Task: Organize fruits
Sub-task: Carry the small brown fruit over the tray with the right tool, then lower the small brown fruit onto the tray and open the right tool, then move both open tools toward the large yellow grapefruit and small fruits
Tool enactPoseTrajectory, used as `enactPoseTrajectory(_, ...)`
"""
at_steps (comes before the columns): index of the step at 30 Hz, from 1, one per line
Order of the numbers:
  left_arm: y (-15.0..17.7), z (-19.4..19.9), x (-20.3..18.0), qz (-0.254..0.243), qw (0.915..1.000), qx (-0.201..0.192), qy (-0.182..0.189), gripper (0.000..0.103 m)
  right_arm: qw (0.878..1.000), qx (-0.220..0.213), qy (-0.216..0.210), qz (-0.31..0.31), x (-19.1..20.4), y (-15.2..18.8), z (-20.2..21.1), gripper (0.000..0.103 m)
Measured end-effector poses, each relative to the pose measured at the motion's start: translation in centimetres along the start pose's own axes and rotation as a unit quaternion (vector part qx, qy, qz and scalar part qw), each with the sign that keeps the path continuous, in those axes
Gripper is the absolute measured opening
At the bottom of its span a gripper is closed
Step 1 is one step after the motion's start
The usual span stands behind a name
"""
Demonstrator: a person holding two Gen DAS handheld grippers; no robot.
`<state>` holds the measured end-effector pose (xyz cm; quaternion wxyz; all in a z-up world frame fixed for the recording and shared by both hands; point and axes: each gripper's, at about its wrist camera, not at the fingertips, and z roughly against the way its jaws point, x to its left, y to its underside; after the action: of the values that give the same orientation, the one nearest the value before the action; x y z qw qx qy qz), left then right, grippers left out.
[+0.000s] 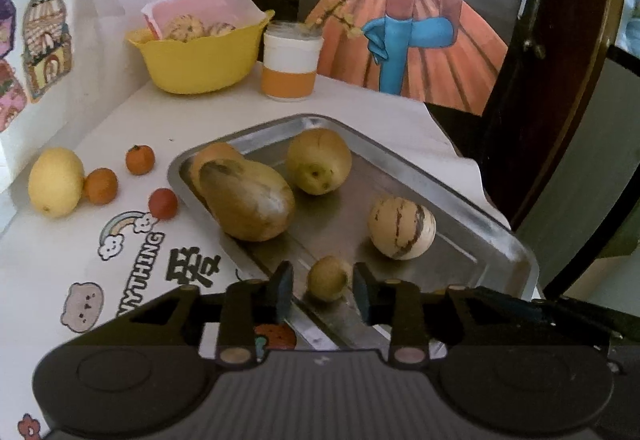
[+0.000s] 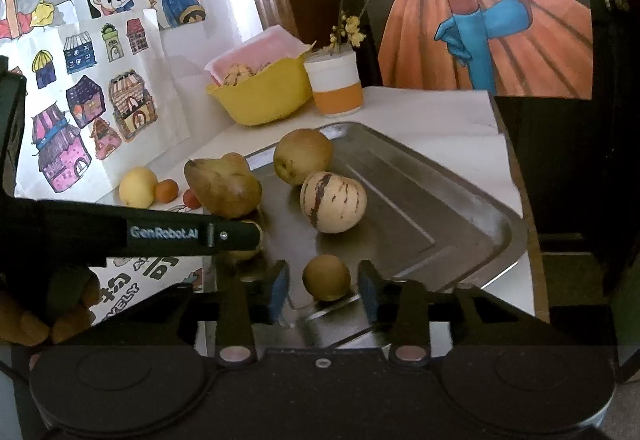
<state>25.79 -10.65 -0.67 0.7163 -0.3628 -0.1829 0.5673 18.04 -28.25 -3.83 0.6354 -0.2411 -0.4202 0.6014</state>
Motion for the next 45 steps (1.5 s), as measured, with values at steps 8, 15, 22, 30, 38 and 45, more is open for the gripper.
enactPoseTrajectory(8, 0.3, 3.2, 0.6, 0.024, 0.9991, -0.033, -0.01, 0.088, 0.999, -0.028, 0.015, 0.005, 0.5, -0.2, 2.7, 0.078)
enactPoseTrajectory(15, 1.5, 7.2, 1.5, 0.037, 0.9981, -0.05, -0.004, 0.097, 0.999, -0.044, 0.021, 0.004, 1.0, 0.1, 6.1, 0.1)
enactPoseTrajectory(22, 3.5, 11.1, 2.6, 0.04, 0.9979, -0.051, -0.005, 0.102, 0.999, -0.029, 0.03, 0.027, 2.1, 1.3, 9.3, 0.102)
enactPoseTrajectory(30, 6.8, 14.8, 5.5, 0.033, 0.9992, -0.017, -0.014, 0.102, 0.999, 0.049, -0.013, 0.02, 4.4, 3.5, 11.0, 0.102)
enactPoseTrajectory(38, 8.9, 18.3, 9.9, 0.069, 0.9962, 0.008, -0.052, 0.102, 0.993, 0.085, -0.069, 0.048, 9.4, 4.3, 11.2, 0.102)
enactPoseTrajectory(45, 8.9, 20.6, 12.3, 0.082, 0.9925, 0.001, -0.091, 0.102, 0.976, 0.099, -0.134, 0.141, 14.3, 2.1, 10.9, 0.102)
